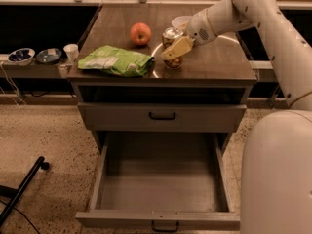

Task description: Place orange can into middle drawer

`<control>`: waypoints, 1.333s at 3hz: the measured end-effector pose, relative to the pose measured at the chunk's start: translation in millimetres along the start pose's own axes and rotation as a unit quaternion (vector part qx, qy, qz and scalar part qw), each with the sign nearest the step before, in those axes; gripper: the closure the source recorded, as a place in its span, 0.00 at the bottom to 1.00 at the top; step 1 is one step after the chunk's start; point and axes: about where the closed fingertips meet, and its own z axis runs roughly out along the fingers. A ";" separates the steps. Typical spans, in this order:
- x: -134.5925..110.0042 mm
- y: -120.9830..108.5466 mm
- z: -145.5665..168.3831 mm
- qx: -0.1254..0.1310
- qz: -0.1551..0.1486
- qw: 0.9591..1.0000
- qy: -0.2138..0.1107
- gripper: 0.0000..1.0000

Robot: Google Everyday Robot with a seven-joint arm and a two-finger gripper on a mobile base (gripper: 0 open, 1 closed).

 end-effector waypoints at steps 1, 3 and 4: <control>-19.7 35.0 -10.2 -0.047 -0.055 0.997 -0.033 0.61; -22.1 142.2 -115.3 -0.019 -0.154 0.986 -0.063 1.00; 32.3 154.6 -111.8 -0.026 -0.110 0.991 -0.074 1.00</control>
Offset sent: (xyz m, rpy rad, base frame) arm -0.1836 -0.0352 0.0574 0.1363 -0.2814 0.4236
